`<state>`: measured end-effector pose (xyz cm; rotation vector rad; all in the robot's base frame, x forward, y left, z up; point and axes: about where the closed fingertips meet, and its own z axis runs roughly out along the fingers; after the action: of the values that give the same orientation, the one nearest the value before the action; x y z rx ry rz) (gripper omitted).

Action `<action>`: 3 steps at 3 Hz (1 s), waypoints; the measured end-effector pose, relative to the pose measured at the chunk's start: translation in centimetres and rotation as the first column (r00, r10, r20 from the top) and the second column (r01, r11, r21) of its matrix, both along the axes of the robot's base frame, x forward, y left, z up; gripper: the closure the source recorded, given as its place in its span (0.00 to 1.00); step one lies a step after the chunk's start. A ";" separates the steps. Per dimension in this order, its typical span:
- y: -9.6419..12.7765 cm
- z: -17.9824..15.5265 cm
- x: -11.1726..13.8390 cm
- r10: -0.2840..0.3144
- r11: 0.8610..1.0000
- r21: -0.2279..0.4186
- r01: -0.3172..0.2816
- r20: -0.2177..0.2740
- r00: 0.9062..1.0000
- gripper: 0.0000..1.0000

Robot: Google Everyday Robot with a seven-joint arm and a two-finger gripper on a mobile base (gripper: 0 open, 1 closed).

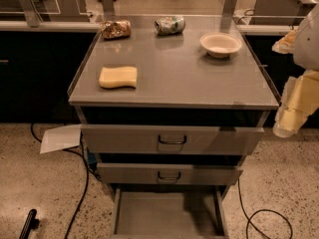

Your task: Place sponge into bottom drawer

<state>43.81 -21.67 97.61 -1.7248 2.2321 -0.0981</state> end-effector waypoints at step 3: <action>4.0 -1.9 6.7 0.127 0.989 0.074 -0.128 0.012 0.992 0.00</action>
Offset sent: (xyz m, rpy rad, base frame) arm 0.0654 0.0346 -0.0208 0.0784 -0.0042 0.1411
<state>50.51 -17.64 95.68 -1.8178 2.0863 0.0082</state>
